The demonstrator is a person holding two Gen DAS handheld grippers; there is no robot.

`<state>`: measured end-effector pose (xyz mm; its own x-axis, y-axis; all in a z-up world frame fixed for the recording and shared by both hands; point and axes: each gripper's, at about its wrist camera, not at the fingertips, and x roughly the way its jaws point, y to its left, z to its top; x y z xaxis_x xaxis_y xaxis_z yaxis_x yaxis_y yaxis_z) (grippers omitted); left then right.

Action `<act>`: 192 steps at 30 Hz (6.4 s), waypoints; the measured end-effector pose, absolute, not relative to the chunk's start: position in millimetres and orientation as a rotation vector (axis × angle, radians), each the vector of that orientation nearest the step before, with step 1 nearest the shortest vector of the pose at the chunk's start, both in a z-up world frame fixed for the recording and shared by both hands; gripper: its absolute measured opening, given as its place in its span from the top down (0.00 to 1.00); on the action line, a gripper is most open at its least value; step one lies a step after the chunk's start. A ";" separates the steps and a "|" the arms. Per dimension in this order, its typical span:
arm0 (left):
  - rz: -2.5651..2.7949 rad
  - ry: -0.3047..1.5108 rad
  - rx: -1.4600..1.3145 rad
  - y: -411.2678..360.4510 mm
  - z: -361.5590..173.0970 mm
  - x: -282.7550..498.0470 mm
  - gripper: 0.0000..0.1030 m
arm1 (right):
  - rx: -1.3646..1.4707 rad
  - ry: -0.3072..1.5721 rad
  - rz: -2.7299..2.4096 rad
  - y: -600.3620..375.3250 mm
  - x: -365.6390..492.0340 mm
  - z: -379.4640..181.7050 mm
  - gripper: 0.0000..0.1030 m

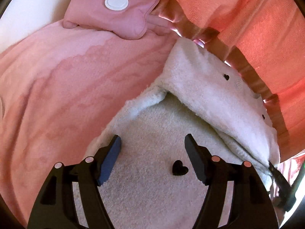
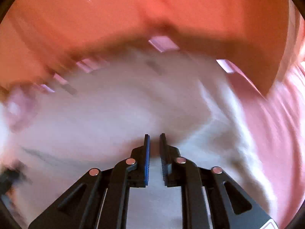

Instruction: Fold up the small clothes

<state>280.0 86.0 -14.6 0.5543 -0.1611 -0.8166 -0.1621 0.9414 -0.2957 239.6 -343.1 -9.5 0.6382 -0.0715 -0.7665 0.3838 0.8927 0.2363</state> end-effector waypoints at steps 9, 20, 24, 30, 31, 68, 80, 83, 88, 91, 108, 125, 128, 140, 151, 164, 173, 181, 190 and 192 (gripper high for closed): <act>-0.032 0.837 -0.345 72.4 3.7 289.4 0.23 | 0.525 0.706 -0.359 -373.6 234.1 6.0 0.46; 0.080 0.908 -0.106 50.1 -26.8 305.8 0.28 | 0.564 0.675 -0.275 -377.8 222.4 6.1 0.95; 0.077 0.906 -0.089 50.2 -27.8 305.3 0.28 | 0.641 0.725 -0.295 -391.7 214.5 -13.8 0.95; 0.072 0.903 -0.079 49.1 -28.3 302.3 0.27 | 0.570 0.779 -0.315 -389.1 221.0 -22.9 0.95; 0.071 0.904 -0.078 49.0 -28.3 302.3 0.27 | 0.629 0.740 -0.311 -392.9 213.7 -25.1 0.95; -0.067 1.013 -0.362 141.3 -31.0 101.3 0.05 | 1.031 0.900 -0.244 -361.3 -29.5 -35.4 0.29; -0.193 1.036 -0.503 164.8 -25.6 89.7 0.93 | 0.852 0.800 -0.180 -332.3 -33.8 -1.0 0.89; -0.247 0.993 -0.463 163.0 -0.5 70.3 0.94 | 0.806 0.762 -0.137 -317.6 -57.9 19.7 0.91; -0.325 0.968 -0.393 165.0 35.0 28.7 0.94 | 0.705 0.763 -0.127 -296.6 -116.0 42.5 0.92; -0.357 0.990 -0.348 171.4 39.6 -7.4 0.95 | 0.691 0.792 -0.139 -293.9 -157.5 43.7 0.92; -0.473 0.738 -0.351 172.5 143.5 -22.0 0.94 | 0.658 0.450 -0.064 -354.0 -160.4 148.7 0.92; -0.264 0.862 -0.401 77.9 -7.4 248.2 0.88 | 0.914 0.506 -0.246 -446.0 75.0 7.6 0.78; -0.278 0.814 -0.351 76.8 7.4 242.3 0.65 | 0.919 0.432 -0.294 -450.7 62.9 16.5 0.44; -0.232 0.868 -0.239 56.8 -2.9 238.2 0.20 | 0.642 0.751 -0.378 -421.4 107.2 -18.9 0.43; -0.105 0.889 -0.016 23.1 -21.0 245.5 0.36 | 0.585 0.751 -0.423 -411.3 116.5 -21.7 1.00; -0.110 0.904 -0.015 23.6 -22.2 248.0 0.35 | 0.606 0.771 -0.431 -414.0 121.2 -32.1 0.98; -0.317 0.842 -0.273 46.7 7.4 250.2 0.90 | 0.615 0.519 -0.294 -405.5 105.1 20.4 0.99; -0.297 0.892 -0.281 46.0 -10.6 267.2 0.90 | 0.618 0.725 -0.387 -419.0 130.4 -12.7 0.89; -0.293 0.903 -0.283 45.1 -16.4 266.5 0.89 | 0.436 0.791 -0.447 -406.4 147.2 -23.1 0.44; -0.296 0.900 -0.285 46.9 -15.3 264.8 0.89 | 0.415 0.792 -0.458 -404.9 149.4 -22.1 0.46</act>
<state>264.8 46.9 -15.3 0.5865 -0.3682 -0.7214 0.1322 0.9223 -0.3632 149.4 -404.9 -22.1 0.6155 -0.2336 -0.7527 0.5354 0.8248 0.1818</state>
